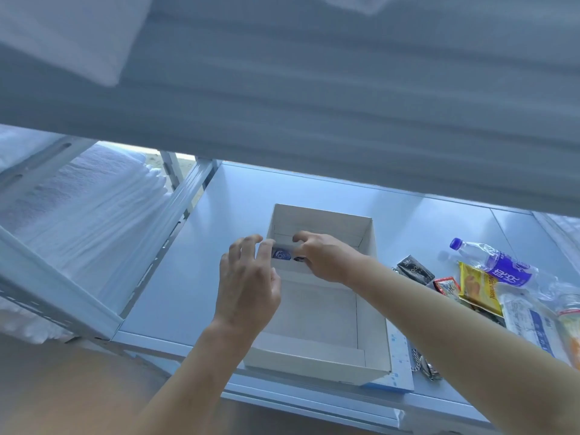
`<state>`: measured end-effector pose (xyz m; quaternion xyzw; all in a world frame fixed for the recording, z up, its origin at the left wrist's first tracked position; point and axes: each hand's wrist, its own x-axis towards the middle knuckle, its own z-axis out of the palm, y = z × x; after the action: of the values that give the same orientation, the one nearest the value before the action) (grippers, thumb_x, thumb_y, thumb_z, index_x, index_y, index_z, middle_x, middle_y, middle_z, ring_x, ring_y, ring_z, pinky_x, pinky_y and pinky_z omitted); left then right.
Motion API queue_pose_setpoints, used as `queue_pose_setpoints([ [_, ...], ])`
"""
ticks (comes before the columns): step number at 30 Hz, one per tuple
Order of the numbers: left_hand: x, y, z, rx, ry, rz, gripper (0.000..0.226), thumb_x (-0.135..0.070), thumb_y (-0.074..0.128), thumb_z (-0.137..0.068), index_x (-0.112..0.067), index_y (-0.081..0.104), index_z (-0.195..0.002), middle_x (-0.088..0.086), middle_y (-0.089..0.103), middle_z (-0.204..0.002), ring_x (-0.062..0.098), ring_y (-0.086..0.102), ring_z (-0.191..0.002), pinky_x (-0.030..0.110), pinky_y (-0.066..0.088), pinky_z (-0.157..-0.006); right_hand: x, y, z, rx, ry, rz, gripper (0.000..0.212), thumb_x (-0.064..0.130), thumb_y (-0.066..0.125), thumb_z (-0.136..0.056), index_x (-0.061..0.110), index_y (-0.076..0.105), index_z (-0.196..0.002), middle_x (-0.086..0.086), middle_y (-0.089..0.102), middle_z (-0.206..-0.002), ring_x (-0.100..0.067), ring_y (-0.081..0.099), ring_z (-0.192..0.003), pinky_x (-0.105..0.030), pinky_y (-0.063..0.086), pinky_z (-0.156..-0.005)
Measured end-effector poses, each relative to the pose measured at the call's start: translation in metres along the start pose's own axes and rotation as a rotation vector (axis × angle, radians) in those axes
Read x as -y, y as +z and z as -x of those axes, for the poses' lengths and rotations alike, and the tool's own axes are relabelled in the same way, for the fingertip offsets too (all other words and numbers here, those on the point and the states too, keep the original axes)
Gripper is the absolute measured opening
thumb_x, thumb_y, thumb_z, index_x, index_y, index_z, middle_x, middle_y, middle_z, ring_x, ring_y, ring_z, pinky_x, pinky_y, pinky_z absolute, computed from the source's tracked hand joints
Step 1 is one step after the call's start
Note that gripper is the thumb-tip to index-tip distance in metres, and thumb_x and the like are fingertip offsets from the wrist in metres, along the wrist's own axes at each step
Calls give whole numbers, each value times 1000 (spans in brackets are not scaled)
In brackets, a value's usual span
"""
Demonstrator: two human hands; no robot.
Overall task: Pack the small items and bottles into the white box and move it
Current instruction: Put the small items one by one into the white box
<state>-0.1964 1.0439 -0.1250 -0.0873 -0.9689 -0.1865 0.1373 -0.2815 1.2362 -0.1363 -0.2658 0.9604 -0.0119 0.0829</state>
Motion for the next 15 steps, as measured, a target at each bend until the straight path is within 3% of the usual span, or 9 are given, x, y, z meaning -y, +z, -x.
queue_pose_setpoints([
  [5,-19,3,-3,-34,88,54,47,-9,69,-79,-16,58,-124,5,55,-129,28,49,-122,45,47,-98,-26,-19,55,-96,29,-61,33,7,46,-101,15,73,-118,-3,47,-152,-35,65,-109,-38,51,-91],
  [10,-61,12,-13,43,160,82,49,-13,68,-83,-12,58,-131,5,54,-134,29,46,-130,45,42,-107,-36,-21,98,-209,20,-156,26,11,53,-99,13,76,-109,-7,57,-144,-30,67,-107,-38,54,-89],
  [15,-104,24,-15,69,226,129,47,-13,67,-86,-12,60,-132,6,56,-134,29,48,-130,48,42,-108,-57,-18,137,-357,27,-200,20,12,60,-99,15,77,-110,-7,62,-140,-29,58,-128,-45,46,-105],
])
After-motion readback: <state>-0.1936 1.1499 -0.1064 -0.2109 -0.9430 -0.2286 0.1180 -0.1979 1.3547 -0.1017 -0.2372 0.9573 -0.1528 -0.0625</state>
